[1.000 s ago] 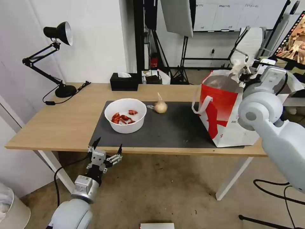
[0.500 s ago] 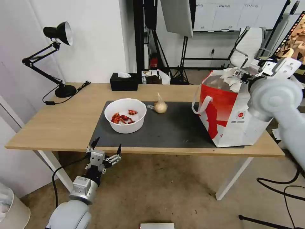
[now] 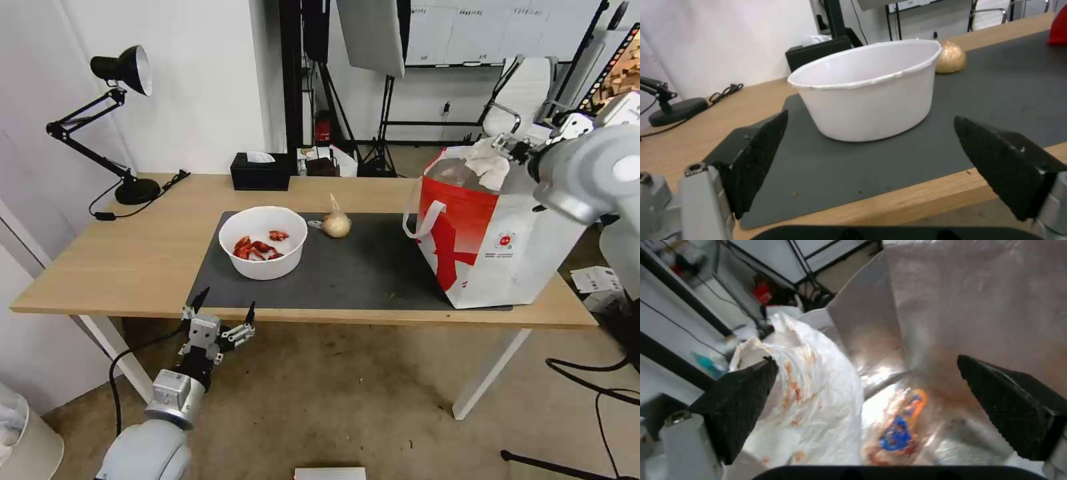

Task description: Pick up the trash from the table and place it into the takeout bag.

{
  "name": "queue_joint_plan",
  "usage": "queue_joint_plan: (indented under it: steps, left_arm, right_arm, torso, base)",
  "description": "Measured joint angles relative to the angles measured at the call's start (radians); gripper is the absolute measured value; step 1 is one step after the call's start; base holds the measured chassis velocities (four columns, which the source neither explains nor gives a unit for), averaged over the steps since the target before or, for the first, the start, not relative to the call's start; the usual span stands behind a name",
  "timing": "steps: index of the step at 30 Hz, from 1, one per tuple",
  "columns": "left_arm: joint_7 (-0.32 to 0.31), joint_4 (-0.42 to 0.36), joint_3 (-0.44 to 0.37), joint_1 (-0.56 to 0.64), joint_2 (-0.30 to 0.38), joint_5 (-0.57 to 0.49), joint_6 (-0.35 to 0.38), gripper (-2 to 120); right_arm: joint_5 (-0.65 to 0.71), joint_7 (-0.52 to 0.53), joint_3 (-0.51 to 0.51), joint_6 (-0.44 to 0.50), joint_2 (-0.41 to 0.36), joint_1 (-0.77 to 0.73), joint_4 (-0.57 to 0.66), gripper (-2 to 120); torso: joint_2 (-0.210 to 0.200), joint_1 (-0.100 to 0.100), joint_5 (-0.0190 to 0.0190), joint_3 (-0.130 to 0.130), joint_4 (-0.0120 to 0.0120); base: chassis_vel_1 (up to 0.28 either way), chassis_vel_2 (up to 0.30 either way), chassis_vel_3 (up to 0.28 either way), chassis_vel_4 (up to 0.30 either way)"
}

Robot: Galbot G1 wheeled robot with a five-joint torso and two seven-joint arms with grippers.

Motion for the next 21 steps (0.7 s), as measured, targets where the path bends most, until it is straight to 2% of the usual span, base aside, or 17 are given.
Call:
queue_joint_plan:
  steps: [1, 2, 3, 4, 5, 7, 8, 10, 14, 21]
  left_arm:
    - [0.000, -0.001, 0.000, 0.000, 0.001, 0.000, 0.000, 100]
    - [0.000, -0.002, -0.001, 0.001, 0.002, 0.000, 0.000, 100]
    - [0.000, -0.004, -0.001, 0.001, 0.003, 0.000, 0.000, 100]
    - [0.000, -0.004, -0.001, 0.001, 0.003, 0.000, 0.000, 100]
    - [0.000, -0.006, -0.001, 0.002, 0.004, 0.000, 0.000, 100]
    - [0.000, -0.008, -0.001, 0.002, 0.004, 0.000, 0.000, 100]
    - [0.000, -0.008, -0.001, 0.002, 0.004, 0.000, 0.000, 100]
    - [0.001, -0.008, 0.001, 0.002, 0.003, 0.000, 0.000, 100]
    - [0.001, -0.011, 0.005, 0.002, 0.001, 0.001, 0.000, 100]
    - [0.001, -0.025, -0.001, 0.010, 0.002, 0.001, 0.000, 100]
  right_arm:
    - [-0.011, -0.002, -0.007, -0.026, -0.010, 0.002, -0.002, 100]
    - [-0.033, -0.017, -0.023, -0.093, -0.034, 0.005, -0.002, 100]
    - [-0.126, -0.112, -0.036, -0.181, -0.070, -0.002, 0.000, 100]
    - [-0.126, -0.112, -0.036, -0.181, -0.070, -0.002, 0.000, 100]
    - [-0.318, -0.302, -0.044, -0.243, -0.134, -0.029, 0.000, 100]
    - [-0.443, -0.515, -0.047, -0.268, -0.205, -0.054, 0.003, 100]
    - [-0.443, -0.515, -0.047, -0.268, -0.205, -0.054, 0.003, 100]
    - [-0.482, -0.616, -0.047, -0.272, -0.238, -0.068, 0.005, 100]
    - [-0.500, -0.662, -0.043, -0.272, -0.250, -0.094, 0.008, 100]
    - [-0.476, -0.641, -0.015, -0.268, -0.245, -0.122, 0.014, 100]
  torso:
    - [0.000, 0.000, 0.0002, 0.000, 0.0000]
    - [0.000, 0.000, 0.0005, 0.000, -0.0001]
    - [0.000, 0.000, 0.0004, 0.000, 0.0001]
    - [0.000, 0.000, 0.0004, 0.000, 0.0001]
    - [0.000, 0.000, 0.0002, 0.000, 0.0001]
    - [0.000, 0.000, 0.0004, 0.000, -0.0009]
    - [0.000, 0.000, 0.0004, 0.000, -0.0009]
    - [0.000, 0.000, 0.0003, 0.000, -0.0010]
    - [0.000, 0.000, 0.0002, 0.000, 0.0000]
    - [0.000, 0.000, 0.0003, 0.000, -0.0003]
  base:
    - [0.000, 0.000, 0.000, 0.000]
    - [0.000, 0.000, 0.000, 0.000]
    - [0.000, 0.000, 0.000, 0.000]
    - [0.000, 0.000, 0.000, 0.000]
    - [0.000, 0.000, 0.000, 0.000]
    - [0.000, 0.000, 0.000, 0.000]
    - [0.000, 0.000, 0.000, 0.000]
    - [0.000, 0.000, 0.000, 0.000]
    - [0.000, 0.000, 0.000, 0.000]
    - [0.000, 0.000, 0.000, 0.000]
